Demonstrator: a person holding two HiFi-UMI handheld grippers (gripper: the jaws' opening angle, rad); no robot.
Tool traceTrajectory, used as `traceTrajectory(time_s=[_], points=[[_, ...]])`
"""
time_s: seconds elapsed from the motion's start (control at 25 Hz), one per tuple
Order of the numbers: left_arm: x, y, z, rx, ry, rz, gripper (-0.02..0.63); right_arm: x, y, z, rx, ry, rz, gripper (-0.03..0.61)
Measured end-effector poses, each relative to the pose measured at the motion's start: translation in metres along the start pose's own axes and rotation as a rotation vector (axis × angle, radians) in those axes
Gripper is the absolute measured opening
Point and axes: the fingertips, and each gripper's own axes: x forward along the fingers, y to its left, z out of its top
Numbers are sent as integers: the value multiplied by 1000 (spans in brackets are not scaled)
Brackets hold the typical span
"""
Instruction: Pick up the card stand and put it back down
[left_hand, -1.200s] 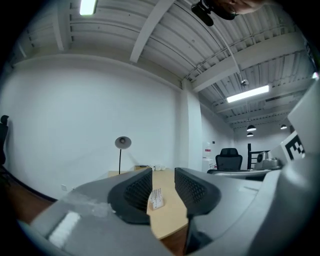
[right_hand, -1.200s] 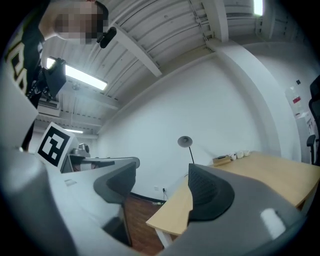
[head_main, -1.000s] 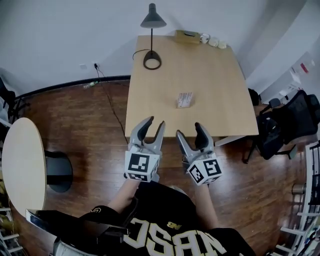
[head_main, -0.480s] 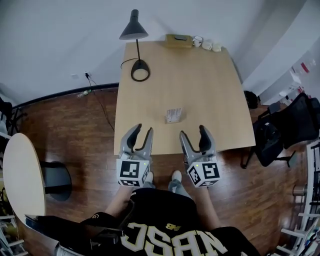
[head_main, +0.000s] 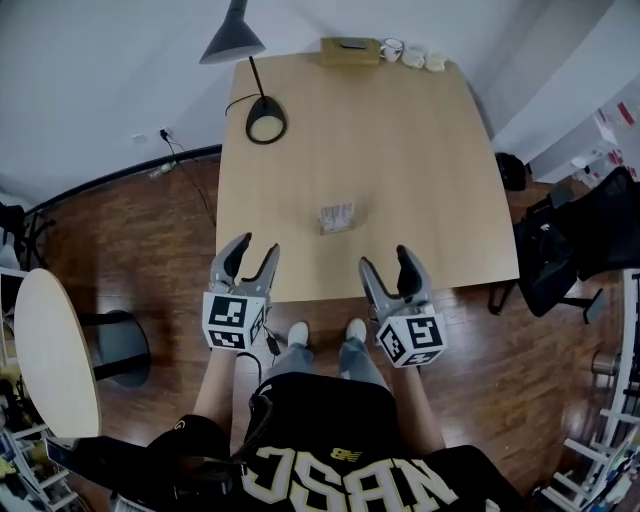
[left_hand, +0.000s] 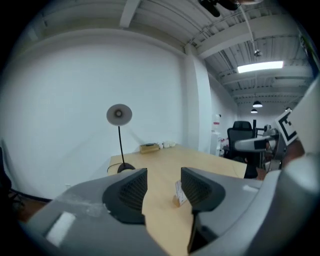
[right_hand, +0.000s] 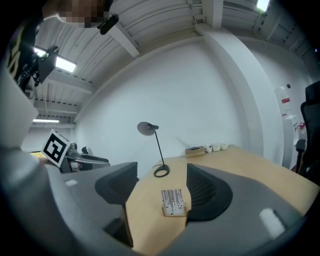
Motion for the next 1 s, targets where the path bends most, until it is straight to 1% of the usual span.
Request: traceTrajectory(time_s=[0.04, 0.16, 0.2, 0.24, 0.28, 0.32, 0.36, 0.4, 0.44, 0.48, 0.6, 0.72, 0.8, 0.92, 1.0], points=[[3, 10, -9, 15, 37, -1, 235, 2, -1, -5, 11, 17, 12, 307], [8, 42, -37, 56, 124, 11, 239, 1, -4, -23, 32, 69, 36, 307], [11, 50, -45, 66, 141, 2, 258, 0, -7, -29, 32, 83, 35, 307], [15, 57, -51, 69, 145, -25, 282, 0, -11, -34, 32, 95, 30, 307], [21, 59, -56, 66, 138, -73, 321, 1, -16, -40, 35, 107, 24, 307], [28, 59, -60, 61, 128, -137, 354, 3, -21, -45, 41, 118, 18, 307], [36, 56, -65, 60, 127, -208, 430, 5, -25, -51, 49, 131, 13, 307], [46, 52, -72, 61, 137, -272, 522, 6, -30, -57, 56, 144, 8, 307], [56, 49, -81, 63, 154, -322, 579, 8, -34, -63, 63, 158, 5, 307], [67, 47, -90, 57, 170, -358, 613, 9, -37, -69, 67, 171, 3, 307], [98, 43, -116, 26, 207, -413, 615, 14, -42, -86, 67, 202, 10, 307], [131, 28, -138, 39, 250, -454, 612, 20, -44, -99, 73, 231, 21, 307], [153, 9, -147, 42, 260, -489, 598, 22, -45, -109, 80, 255, 24, 307], [183, -25, -152, 55, 254, -552, 566, 25, -47, -119, 85, 276, 22, 307], [201, -49, -153, 63, 244, -598, 566, 23, -52, -121, 88, 275, 1, 307]])
